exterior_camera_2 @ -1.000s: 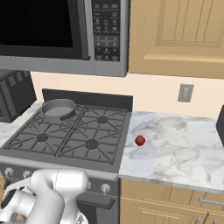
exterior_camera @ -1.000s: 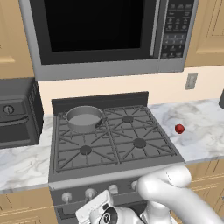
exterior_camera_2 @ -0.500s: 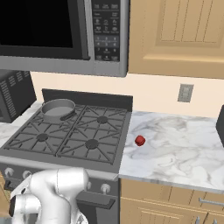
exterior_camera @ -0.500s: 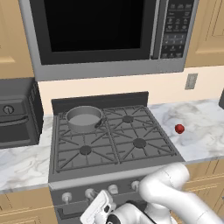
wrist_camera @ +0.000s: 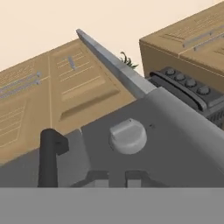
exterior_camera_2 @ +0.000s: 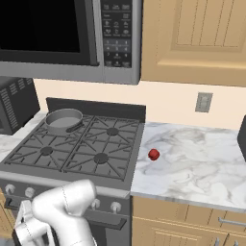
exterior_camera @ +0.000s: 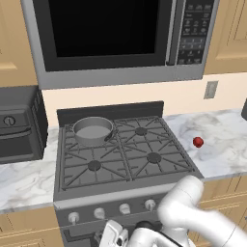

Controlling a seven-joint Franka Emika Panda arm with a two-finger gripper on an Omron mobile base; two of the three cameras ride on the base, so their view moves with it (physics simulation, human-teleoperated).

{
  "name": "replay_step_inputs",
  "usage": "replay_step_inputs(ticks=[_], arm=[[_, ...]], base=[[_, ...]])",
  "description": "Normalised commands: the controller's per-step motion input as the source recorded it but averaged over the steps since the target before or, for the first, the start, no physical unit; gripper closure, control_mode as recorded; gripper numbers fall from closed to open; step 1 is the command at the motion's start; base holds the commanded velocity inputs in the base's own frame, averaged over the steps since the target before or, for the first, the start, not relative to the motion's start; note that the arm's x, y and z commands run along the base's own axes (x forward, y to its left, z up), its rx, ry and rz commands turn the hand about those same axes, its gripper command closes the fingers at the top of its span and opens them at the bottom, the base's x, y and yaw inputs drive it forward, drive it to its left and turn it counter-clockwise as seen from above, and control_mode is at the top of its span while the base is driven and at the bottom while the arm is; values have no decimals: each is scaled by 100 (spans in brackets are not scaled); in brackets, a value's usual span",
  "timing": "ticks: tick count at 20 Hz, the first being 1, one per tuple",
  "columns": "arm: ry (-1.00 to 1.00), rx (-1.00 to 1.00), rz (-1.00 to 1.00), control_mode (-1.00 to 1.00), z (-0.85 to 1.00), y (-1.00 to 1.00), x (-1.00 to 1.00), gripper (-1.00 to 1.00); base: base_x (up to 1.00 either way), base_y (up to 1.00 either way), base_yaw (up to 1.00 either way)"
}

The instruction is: Turn on the burner for the pot on the stove. Wait thirty seconds for the pot to heat up. Then add the bell pepper to the pot.

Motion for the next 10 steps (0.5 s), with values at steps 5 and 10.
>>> replay_step_inputs(ticks=[5,10], arm=[[0,-4,14,-100,-6,0,-1,-100],[0,0,0,-100,13,0,0,-100]], base=[[0,0,0],[0,0,0]])
